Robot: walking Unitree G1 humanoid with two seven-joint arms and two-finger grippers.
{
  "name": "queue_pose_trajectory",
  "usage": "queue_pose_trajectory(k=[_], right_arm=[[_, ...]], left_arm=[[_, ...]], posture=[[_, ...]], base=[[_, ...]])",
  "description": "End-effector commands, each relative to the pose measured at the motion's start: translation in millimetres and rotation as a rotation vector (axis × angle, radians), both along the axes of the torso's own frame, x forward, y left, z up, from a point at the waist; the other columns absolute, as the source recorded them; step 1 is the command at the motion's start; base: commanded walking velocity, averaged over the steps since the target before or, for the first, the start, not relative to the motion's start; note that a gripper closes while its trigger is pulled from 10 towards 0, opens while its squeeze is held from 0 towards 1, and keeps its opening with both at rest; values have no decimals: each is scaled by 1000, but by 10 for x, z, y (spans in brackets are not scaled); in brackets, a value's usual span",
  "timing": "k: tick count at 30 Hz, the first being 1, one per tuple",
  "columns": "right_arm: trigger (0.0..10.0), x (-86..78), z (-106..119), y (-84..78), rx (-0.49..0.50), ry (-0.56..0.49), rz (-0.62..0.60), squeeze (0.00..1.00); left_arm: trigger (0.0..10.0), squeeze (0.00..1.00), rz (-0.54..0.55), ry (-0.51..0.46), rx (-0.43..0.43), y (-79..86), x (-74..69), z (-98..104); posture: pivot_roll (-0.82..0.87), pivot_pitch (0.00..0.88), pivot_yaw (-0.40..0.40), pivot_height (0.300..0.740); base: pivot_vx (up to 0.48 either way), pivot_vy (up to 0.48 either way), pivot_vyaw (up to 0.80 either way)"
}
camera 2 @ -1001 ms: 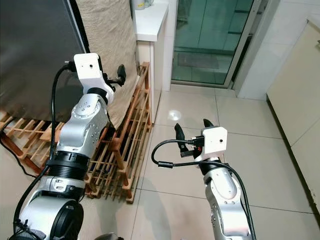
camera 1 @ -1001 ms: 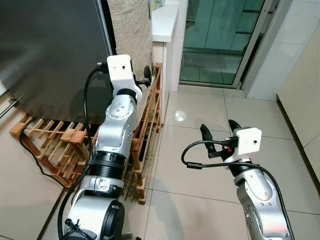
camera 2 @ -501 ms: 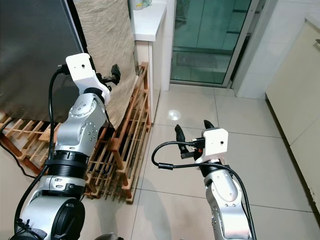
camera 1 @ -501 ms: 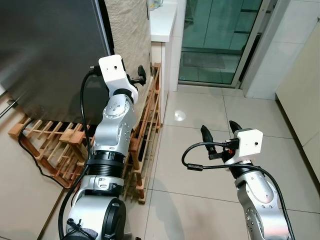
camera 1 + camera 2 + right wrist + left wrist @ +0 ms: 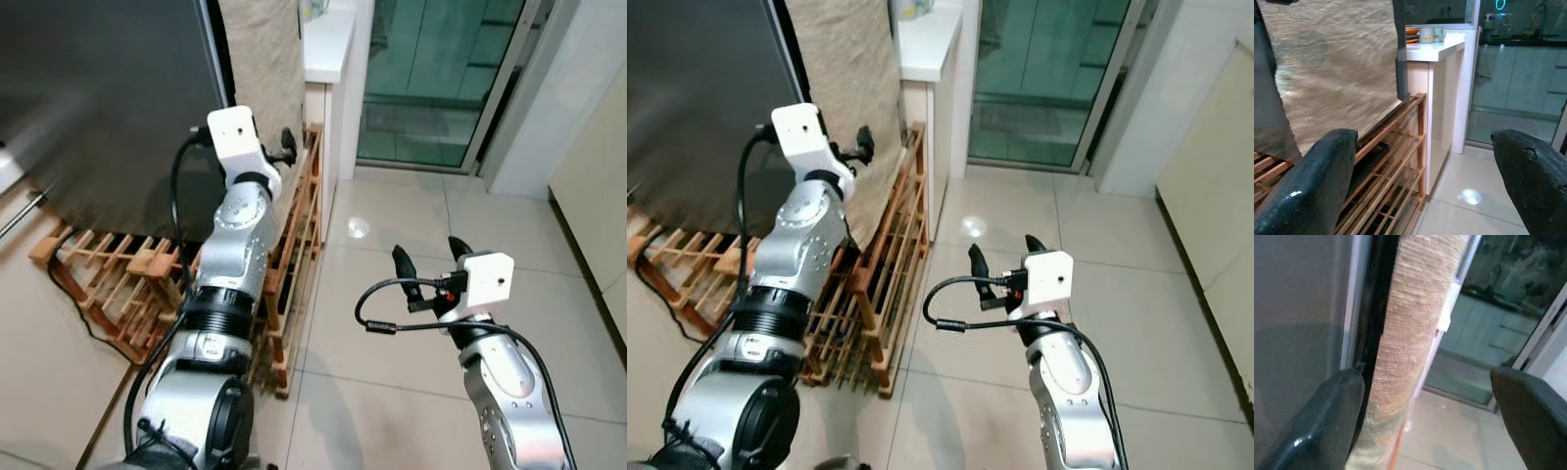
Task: Restocking fridge
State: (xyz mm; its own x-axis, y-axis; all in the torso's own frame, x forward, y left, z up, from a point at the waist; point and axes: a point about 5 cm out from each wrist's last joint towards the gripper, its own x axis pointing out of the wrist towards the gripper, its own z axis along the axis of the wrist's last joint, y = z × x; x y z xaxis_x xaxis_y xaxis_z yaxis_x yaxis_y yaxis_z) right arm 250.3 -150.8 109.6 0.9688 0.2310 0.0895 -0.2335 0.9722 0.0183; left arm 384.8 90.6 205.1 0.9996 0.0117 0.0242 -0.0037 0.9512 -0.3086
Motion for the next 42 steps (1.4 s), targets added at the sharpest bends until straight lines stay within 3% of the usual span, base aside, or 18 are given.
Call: queue_pose_trajectory(k=[1,3,6,10,15,21,28,36,40,42], right_arm=[[10000,2,37,0,3,-11,-1,0],[10000,-8,35,-10,2,-10,-5,0],[10000,-21,28,-22,1,-7,-10,0],[10000,-22,26,-17,1,-6,-9,0],[10000,-24,28,-28,-1,-6,-9,0],[10000,-34,23,-44,-4,-3,-14,0],[10000,-27,4,-31,-2,0,-11,0],[10000,-29,1,-40,-5,-1,-10,0],[10000,-43,0,-59,-9,-1,-15,0],[10000,-55,-3,-70,-11,0,-20,0]], left_arm=[[10000,0,-1,33,-49,-9,34,8],[10000,0,0,28,-64,6,41,21],[10000,0,-12,-15,1,5,40,50],[10000,0,-17,-25,26,-5,36,40],[10000,0,10,-106,86,33,14,144],[10000,0,-19,-112,127,82,-83,115],[10000,0,-53,-102,124,63,-166,57],[10000,0,-50,-77,95,22,-129,44],[10000,0,-10,12,3,65,-89,-55],[10000,0,-3,-7,39,107,-86,-39]], posture=[[-99,0,53,727],[-100,0,54,727],[-100,0,52,727],[-99,0,50,727],[-100,0,46,727],[-100,0,44,727],[-87,0,44,727],[-94,0,45,727],[-104,0,51,727],[-103,0,52,727]], base=[[0,0,0],[0,0,0],[0,0,0],[0,0,0],[0,0,0],[0,0,0],[0,0,0],[0,0,0],[0,0,0],[0,0,0]])
